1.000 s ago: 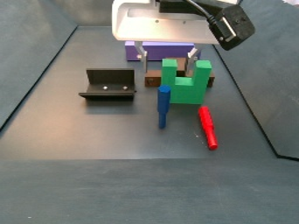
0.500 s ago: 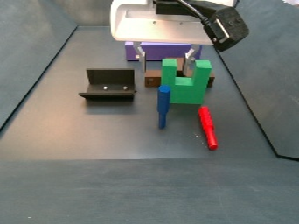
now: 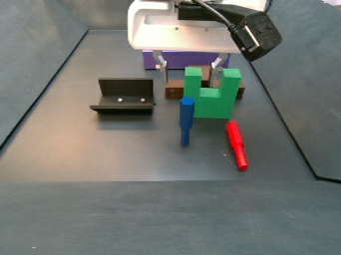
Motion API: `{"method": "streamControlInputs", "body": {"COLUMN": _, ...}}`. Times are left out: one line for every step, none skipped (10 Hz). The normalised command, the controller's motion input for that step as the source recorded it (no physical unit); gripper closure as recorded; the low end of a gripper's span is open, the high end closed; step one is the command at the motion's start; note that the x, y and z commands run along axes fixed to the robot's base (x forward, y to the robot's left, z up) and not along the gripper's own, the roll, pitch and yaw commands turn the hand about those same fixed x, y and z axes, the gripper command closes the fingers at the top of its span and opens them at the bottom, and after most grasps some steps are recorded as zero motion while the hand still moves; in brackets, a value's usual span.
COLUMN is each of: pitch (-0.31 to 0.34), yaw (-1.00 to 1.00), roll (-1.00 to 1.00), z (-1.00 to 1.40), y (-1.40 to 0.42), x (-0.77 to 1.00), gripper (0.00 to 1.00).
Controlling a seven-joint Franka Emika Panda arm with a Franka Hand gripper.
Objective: Pick up the green object. Move up. Move to above the board. Insert the green object.
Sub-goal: Pick up the green object.
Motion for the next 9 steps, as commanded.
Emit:
{"method": "streamControlInputs", "body": {"pitch": -0.020, "yaw": -0.01, "roll": 0.00, "z": -0.15, "y": 0.02, "x": 0.00, "gripper": 0.00}}
{"method": "streamControlInputs", "body": {"pitch": 0.000, "yaw": -0.01, "roll": 0.00, "z": -0.08, "y": 0.01, "x": 0.00, "gripper": 0.00}}
{"method": "streamControlInputs", "body": {"pitch": 0.000, "yaw": 0.00, "roll": 0.00, "z": 0.00, "y": 0.00, "x": 0.00, "gripper": 0.00}}
{"method": "streamControlInputs", "body": {"pitch": 0.000, "yaw": 0.00, "roll": 0.00, "z": 0.00, "y": 0.00, "x": 0.00, "gripper": 1.00}}
{"method": "streamControlInputs", "body": {"pitch": 0.000, "yaw": 0.00, "roll": 0.00, "z": 0.00, "y": 0.00, "x": 0.00, "gripper": 1.00}}
{"method": "streamControlInputs", "body": {"pitch": 0.000, "yaw": 0.00, "roll": 0.00, "z": 0.00, "y": 0.00, "x": 0.00, "gripper": 1.00}}
{"method": "streamControlInputs", "body": {"pitch": 0.000, "yaw": 0.00, "roll": 0.00, "z": 0.00, "y": 0.00, "x": 0.00, "gripper": 1.00}}
{"method": "streamControlInputs", "body": {"pitch": 0.000, "yaw": 0.00, "roll": 0.00, "z": 0.00, "y": 0.00, "x": 0.00, "gripper": 1.00}}
{"method": "streamControlInputs", "body": {"pitch": 0.000, "yaw": 0.00, "roll": 0.00, "z": 0.00, "y": 0.00, "x": 0.00, "gripper": 1.00}}
